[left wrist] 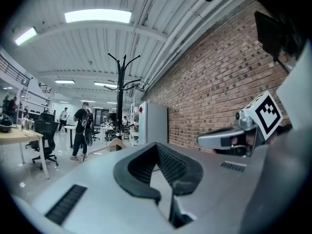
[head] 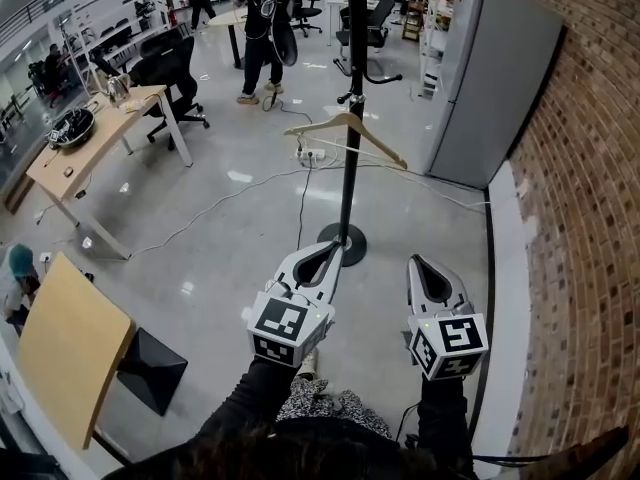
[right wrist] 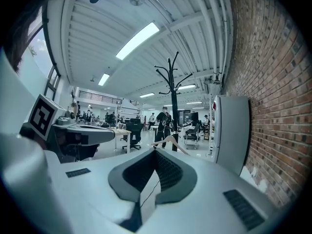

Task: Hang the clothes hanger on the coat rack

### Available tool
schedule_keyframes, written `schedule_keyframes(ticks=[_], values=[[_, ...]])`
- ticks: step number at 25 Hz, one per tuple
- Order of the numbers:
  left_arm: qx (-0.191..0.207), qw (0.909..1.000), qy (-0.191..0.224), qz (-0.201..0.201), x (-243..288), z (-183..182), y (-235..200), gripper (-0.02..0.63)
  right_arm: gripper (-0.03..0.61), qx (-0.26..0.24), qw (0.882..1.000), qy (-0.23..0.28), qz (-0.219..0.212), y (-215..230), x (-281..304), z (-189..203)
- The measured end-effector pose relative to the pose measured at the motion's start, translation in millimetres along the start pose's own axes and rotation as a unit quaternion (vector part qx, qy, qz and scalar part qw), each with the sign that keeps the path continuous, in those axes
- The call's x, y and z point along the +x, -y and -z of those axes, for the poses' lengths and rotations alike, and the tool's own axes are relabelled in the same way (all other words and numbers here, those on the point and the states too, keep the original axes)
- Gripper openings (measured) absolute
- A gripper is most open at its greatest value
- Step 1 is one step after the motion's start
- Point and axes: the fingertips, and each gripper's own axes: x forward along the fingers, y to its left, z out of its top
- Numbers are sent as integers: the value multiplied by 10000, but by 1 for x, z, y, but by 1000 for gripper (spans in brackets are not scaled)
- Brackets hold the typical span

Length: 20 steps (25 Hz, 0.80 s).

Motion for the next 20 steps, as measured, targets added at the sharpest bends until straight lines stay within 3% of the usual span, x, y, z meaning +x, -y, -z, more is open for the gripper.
schedule_keyframes(ticks=[20], values=[[113,9999,87,-14,-30,-8,16,8,9,-204,9997,86,106,-12,-25,-4]])
